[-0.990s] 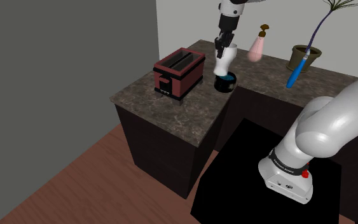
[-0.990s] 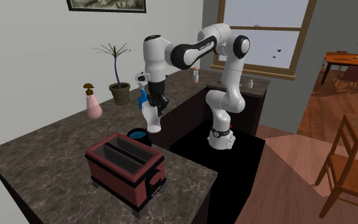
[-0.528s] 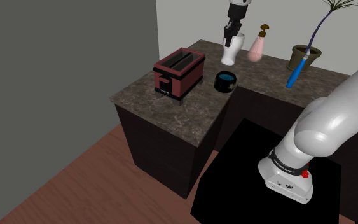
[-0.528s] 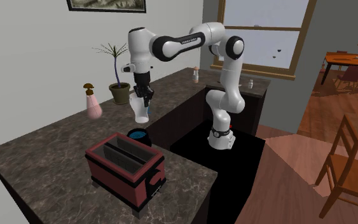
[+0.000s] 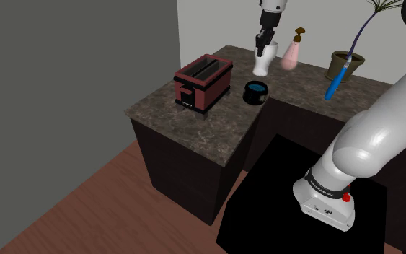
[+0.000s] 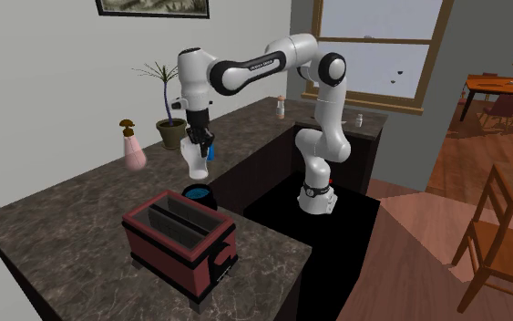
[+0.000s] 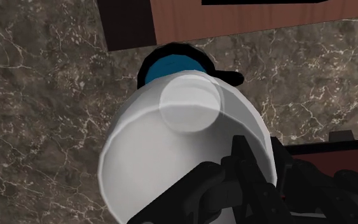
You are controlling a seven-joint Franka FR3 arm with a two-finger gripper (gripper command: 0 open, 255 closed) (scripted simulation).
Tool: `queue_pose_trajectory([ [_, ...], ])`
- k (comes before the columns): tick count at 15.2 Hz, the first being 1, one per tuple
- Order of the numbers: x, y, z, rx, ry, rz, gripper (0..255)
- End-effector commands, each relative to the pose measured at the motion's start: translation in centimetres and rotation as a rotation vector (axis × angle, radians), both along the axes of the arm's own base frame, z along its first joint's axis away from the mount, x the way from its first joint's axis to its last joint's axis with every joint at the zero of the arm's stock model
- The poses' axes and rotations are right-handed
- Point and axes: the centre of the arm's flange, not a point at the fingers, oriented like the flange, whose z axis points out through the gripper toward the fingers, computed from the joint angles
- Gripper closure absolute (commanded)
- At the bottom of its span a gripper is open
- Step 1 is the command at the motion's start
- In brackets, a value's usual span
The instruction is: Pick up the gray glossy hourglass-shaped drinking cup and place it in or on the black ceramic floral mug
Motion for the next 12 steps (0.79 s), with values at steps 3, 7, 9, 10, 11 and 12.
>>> queue_pose_trajectory([
  [3, 0.0, -0.1, -2.1, 0.0, -0.001, 0.0, 255],
  [7, 0.0, -0.1, -4.2, 0.0, -0.001, 0.0, 255],
  [9, 0.0, -0.1, -5.3, 0.0, -0.001, 0.0, 255],
  [10, 0.0, -0.1, -5.8, 0.0, -0.001, 0.0, 255],
  [11, 0.0, -0.1, -6.3, 0.0, -0.001, 0.0, 255],
  [12, 0.0, -0.1, -6.8, 0.0, -0.001, 0.0, 255],
])
